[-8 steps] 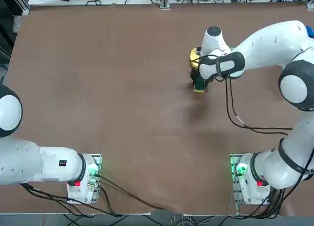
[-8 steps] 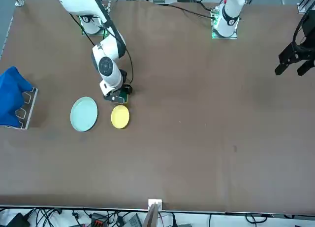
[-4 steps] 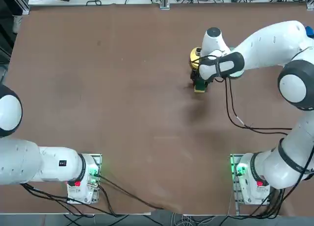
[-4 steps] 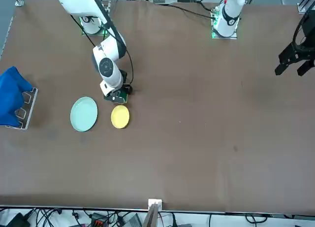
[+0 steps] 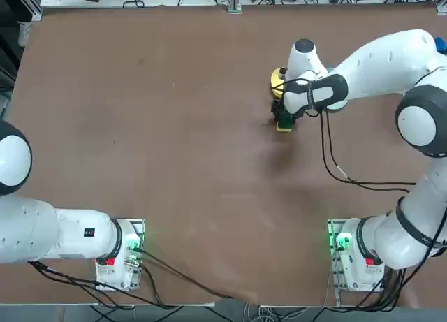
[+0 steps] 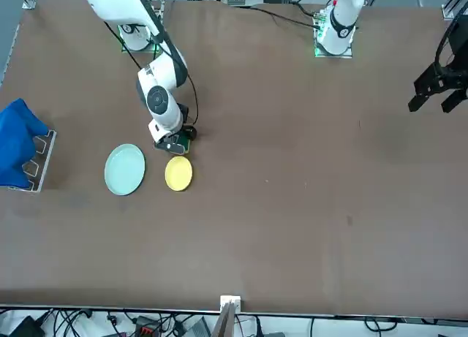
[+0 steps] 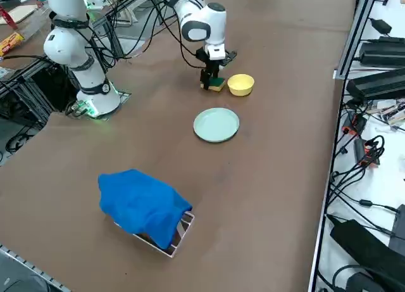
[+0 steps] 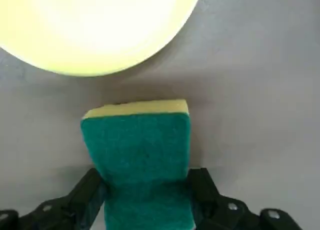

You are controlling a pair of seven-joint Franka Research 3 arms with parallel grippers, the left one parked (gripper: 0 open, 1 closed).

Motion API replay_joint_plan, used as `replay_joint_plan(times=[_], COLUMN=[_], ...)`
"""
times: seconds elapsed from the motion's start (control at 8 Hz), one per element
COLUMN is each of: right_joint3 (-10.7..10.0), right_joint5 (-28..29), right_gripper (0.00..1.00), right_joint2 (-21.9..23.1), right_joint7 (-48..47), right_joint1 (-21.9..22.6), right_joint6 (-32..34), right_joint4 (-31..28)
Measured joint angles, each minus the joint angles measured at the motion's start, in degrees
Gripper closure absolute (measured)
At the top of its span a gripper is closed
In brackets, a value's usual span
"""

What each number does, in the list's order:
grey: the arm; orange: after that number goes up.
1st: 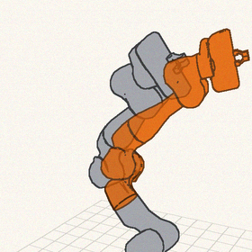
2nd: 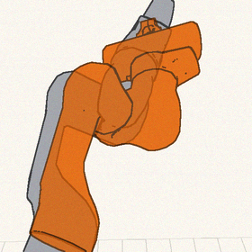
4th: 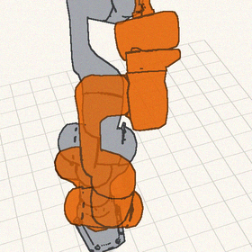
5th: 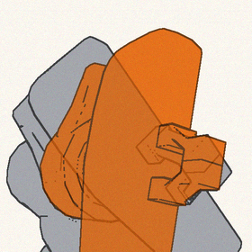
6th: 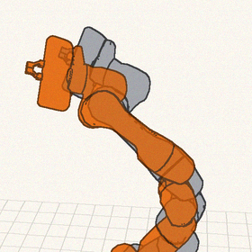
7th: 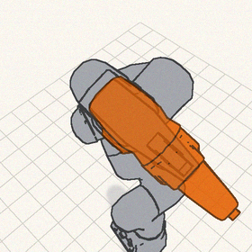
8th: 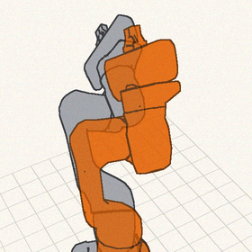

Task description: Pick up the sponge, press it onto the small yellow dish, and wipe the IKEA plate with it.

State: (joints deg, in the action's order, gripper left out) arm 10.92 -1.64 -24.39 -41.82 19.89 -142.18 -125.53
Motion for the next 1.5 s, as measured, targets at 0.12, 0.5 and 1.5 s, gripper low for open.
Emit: replay_joint_plan(times=[0.12,0.5,1.5], right_joint3=[-0.06,-0.20,-0.63], right_joint5=[0.00,0.00,0.00], right_gripper=[0.28,0.56,0.81], right_joint2=[0.03,0.30,5.34], right_joint7=[0.00,0.00,0.03], right_joint1=[-0.04,-0.10,-0.28], right_joint6=[0.00,0.00,13.49], right_joint4=[0.05,0.31,5.12])
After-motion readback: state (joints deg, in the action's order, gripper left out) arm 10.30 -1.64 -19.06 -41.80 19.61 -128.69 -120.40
